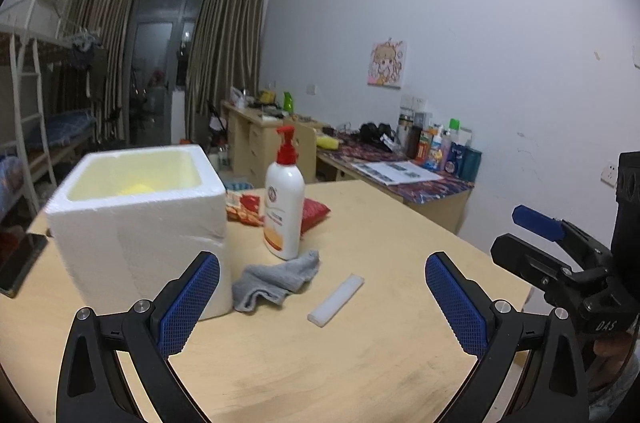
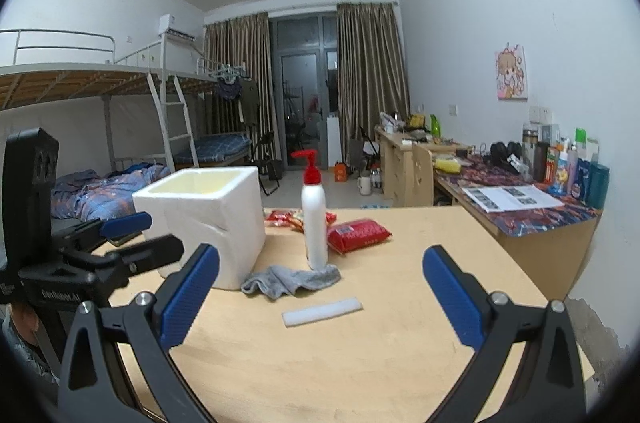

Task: Organize soft objects
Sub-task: 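Withdraw both tools from the box toward the grey sock and foam strip, then grasp the grey sock with the left tool while the right tool approaches the white foam strip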

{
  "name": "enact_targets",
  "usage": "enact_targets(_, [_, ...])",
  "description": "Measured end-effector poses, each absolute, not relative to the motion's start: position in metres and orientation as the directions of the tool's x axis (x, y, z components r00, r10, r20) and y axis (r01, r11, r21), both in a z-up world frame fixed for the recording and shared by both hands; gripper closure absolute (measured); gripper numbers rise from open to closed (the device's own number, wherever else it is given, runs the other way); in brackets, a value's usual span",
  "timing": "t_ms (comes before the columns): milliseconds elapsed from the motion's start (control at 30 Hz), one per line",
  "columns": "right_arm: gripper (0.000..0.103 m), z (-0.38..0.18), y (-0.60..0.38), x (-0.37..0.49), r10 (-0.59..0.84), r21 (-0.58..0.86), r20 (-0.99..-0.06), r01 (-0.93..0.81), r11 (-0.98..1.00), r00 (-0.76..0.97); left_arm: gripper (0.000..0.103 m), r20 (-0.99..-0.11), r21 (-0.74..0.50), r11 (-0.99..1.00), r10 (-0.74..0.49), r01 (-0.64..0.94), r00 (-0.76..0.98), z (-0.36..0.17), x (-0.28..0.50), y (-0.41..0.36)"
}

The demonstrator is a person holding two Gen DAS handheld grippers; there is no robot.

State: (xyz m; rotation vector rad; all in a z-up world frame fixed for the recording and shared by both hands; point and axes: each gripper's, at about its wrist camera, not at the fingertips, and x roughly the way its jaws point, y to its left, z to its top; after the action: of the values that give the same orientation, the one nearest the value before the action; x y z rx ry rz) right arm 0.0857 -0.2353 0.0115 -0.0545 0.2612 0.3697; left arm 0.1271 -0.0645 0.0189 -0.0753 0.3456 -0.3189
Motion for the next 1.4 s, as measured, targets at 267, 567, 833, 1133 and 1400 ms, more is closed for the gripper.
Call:
enact_targets(267, [0.000,0.001,-0.242,0.102,0.345,0.010,-0.307,-0.360,0.933,0.887,0.000,-0.398,-0.144,0.944,-0.329,0.296,0.856,0.003,0.163,-0.076])
enact_targets(567, [0.000,-0.014,-0.254,0.122,0.326,0.036,-0.368,-0.337,0.941,0.871,0.000,-0.484,-0.171,0.935,-0.354,0.310,0.801,-0.015,0.199,-0.083])
enact_targets(833, [0.000,-0.023,-0.259,0.136,0.342,0.066,-0.391,-0.345,0.936,0.854,0.000,-0.563,-0.186,0.933,-0.359,0.309,0.745,-0.032,0.236,-0.099])
enact_targets(1133, [0.000,-0.030,-0.254,0.157,0.353,0.061,-0.433,-0.364,0.929,0.829,0.000,-0.627,-0.194,0.949,-0.314,0.247,0.713,-0.052,0.279,-0.105])
enact_targets(1400, [0.000,-0.037,-0.252,0.180,0.346,0.051,-0.487,-0.369,0.928,0.802,0.008,-0.664,-0.177,0.967,-0.253,0.180,0.704,-0.067,0.304,-0.097])
